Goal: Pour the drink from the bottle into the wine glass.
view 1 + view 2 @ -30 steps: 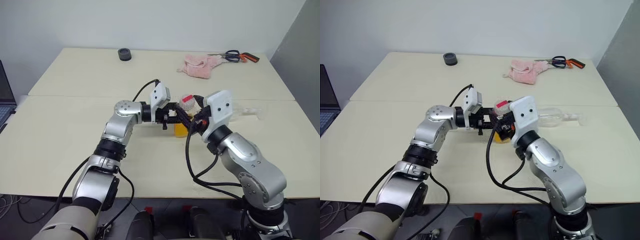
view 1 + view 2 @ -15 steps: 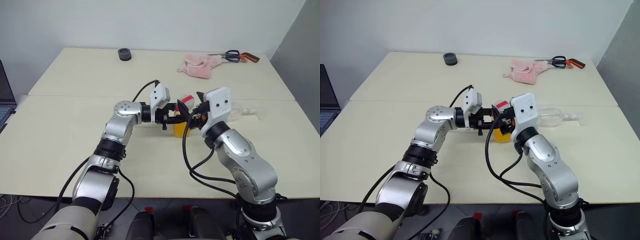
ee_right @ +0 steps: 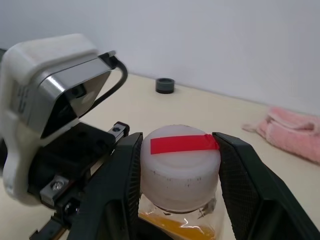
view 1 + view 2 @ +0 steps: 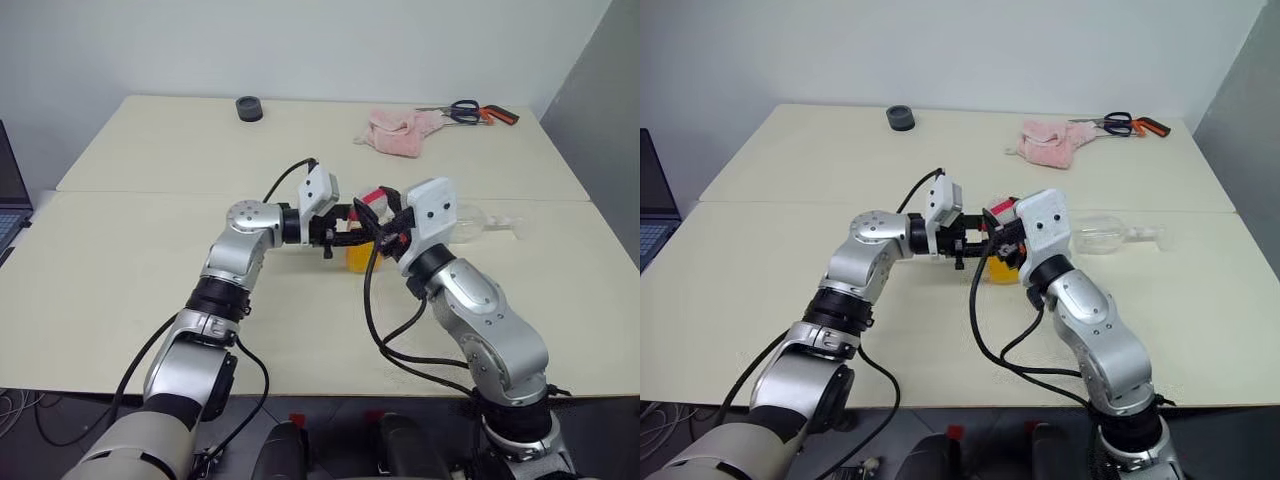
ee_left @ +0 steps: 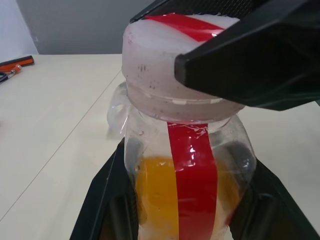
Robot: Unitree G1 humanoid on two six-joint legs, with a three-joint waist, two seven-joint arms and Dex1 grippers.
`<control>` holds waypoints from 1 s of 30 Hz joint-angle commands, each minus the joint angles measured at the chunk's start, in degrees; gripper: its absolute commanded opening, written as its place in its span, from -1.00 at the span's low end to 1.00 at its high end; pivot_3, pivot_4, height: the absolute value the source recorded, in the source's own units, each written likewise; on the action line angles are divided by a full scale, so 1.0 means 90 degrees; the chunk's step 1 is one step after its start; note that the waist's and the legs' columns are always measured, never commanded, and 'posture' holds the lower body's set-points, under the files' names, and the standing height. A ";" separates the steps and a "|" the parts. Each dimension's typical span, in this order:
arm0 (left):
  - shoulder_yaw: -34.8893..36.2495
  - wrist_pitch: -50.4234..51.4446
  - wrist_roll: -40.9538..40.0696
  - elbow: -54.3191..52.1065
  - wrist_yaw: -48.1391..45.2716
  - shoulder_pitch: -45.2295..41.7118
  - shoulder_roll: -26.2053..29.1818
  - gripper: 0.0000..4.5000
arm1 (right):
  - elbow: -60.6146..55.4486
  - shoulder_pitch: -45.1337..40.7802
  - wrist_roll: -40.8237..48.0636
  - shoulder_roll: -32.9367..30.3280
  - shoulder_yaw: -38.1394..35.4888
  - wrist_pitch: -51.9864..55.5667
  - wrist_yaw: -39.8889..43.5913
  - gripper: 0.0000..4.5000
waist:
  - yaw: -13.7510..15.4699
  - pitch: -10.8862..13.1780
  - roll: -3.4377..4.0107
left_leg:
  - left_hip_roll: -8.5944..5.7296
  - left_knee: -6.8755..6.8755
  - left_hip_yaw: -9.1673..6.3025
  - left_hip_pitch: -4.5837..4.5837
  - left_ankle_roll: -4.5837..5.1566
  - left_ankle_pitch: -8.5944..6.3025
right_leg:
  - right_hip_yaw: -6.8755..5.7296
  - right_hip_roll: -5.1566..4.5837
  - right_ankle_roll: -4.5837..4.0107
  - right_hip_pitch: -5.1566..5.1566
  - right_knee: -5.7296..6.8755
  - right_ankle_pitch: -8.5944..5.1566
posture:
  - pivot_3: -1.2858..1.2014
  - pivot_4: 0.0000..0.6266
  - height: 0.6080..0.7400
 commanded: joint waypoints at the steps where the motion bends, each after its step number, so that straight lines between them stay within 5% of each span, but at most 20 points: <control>1: 0.0131 0.0034 -0.0213 -0.0338 -0.0230 -0.0118 0.0092 -0.23 | 0.0694 -0.0433 0.0728 -0.0592 -0.0254 -0.0788 0.1873 -0.18 | -0.0001 0.0000 0.0000 | 0.0000 -0.0001 0.0000 0.0001 0.0000 0.0000 | -0.0001 0.0000 0.0000 0.0000 0.0001 0.0000 | 0.03 -0.52 1.00; 6: 0.0176 0.0246 -0.0422 -0.0498 -0.0508 -0.0157 0.0144 -0.24 | 0.2372 -0.1449 0.1409 -0.1393 -0.0483 -0.0764 0.3767 -0.18 | -0.0002 0.0002 0.0002 | 0.0003 0.0001 -0.0001 0.0006 0.0002 0.0000 | -0.0005 0.0003 0.0000 0.0005 0.0001 0.0001 | 0.03 -0.52 1.00; 13: 0.0242 0.0374 -0.0515 -0.0723 -0.0474 -0.0067 0.0148 -0.24 | 0.2823 -0.1766 0.1596 -0.1408 -0.0644 -0.0554 0.4074 -0.18 | 0.0006 0.0002 0.0002 | 0.0002 -0.0003 0.0001 -0.0002 0.0001 0.0000 | -0.0003 -0.0003 -0.0002 0.0000 -0.0003 0.0000 | 0.03 -0.52 1.00; 21: 0.0298 0.0492 -0.0621 -0.0903 -0.0420 0.0046 0.0177 -0.24 | 0.2315 -0.1533 0.1837 -0.1515 -0.1086 -0.0222 0.3688 1.00 | 0.0016 0.0002 0.0002 | 0.0001 0.0001 0.0001 -0.0002 0.0001 0.0001 | -0.0001 -0.0005 -0.0002 0.0000 0.0002 0.0000 | 0.03 -0.52 1.00; 30: 0.0307 0.0506 -0.0576 -0.0866 -0.0361 0.0076 0.0207 -0.24 | 0.0345 -0.0628 0.1478 -0.1574 -0.1062 -0.0010 0.2462 1.00 | 0.0014 0.0002 0.0002 | 0.0001 0.0000 -0.0002 -0.0003 0.0001 0.0001 | -0.0002 -0.0004 -0.0001 0.0000 0.0001 0.0000 | 0.03 -0.52 1.00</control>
